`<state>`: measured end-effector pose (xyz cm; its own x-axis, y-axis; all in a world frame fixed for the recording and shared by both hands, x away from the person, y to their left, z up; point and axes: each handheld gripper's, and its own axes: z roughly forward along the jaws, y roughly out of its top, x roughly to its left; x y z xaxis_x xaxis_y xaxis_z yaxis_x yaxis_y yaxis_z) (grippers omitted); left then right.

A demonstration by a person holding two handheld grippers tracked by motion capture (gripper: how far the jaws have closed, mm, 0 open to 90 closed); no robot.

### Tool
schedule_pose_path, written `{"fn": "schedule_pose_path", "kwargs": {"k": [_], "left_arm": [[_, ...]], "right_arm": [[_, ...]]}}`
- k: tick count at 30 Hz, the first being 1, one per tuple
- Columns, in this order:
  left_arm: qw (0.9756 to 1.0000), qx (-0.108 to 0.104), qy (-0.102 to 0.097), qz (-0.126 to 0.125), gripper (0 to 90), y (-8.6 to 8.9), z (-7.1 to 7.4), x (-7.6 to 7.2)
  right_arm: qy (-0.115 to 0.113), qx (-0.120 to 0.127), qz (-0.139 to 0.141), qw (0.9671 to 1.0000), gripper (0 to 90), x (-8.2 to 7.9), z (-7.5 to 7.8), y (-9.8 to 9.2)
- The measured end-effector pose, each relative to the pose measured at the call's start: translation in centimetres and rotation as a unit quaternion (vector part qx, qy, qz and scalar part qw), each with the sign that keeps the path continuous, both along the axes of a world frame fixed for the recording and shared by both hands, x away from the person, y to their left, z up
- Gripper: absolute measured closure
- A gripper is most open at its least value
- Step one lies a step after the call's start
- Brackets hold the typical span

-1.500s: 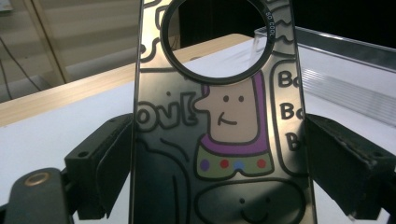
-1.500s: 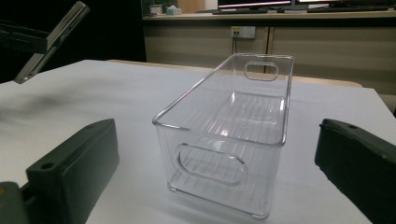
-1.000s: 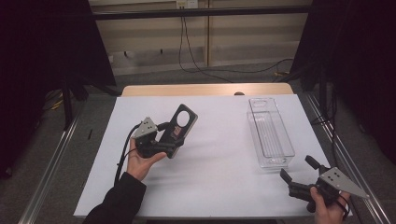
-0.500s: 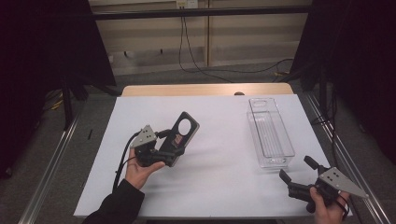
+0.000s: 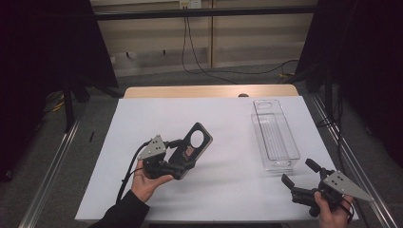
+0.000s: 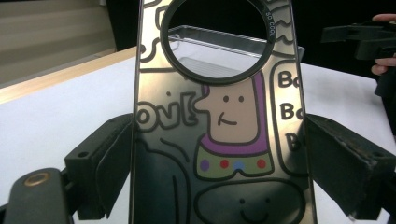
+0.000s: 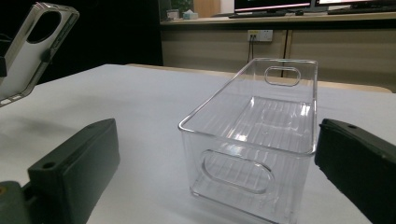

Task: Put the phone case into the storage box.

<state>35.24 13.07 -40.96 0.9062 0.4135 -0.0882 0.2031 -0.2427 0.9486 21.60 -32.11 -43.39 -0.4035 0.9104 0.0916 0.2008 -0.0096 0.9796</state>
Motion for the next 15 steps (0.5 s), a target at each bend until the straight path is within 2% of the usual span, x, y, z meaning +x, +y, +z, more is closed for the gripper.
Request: {"fn": "schedule_pose_path", "kwargs": {"k": [11, 15], "left_arm": [[0.9998, 0.000, 0.002, -0.018, 12.2, -0.7, -0.3, -0.5], [0.9993, -0.003, 0.012, -0.035, 12.2, -1.1, -0.5, -0.5]], "right_arm": [[0.001, 0.000, 0.024, 0.9997, 0.0, 0.0, 0.3, 0.8], [0.003, -0.002, 0.039, 0.9992, 0.0, 0.1, 0.3, 1.3]]}}
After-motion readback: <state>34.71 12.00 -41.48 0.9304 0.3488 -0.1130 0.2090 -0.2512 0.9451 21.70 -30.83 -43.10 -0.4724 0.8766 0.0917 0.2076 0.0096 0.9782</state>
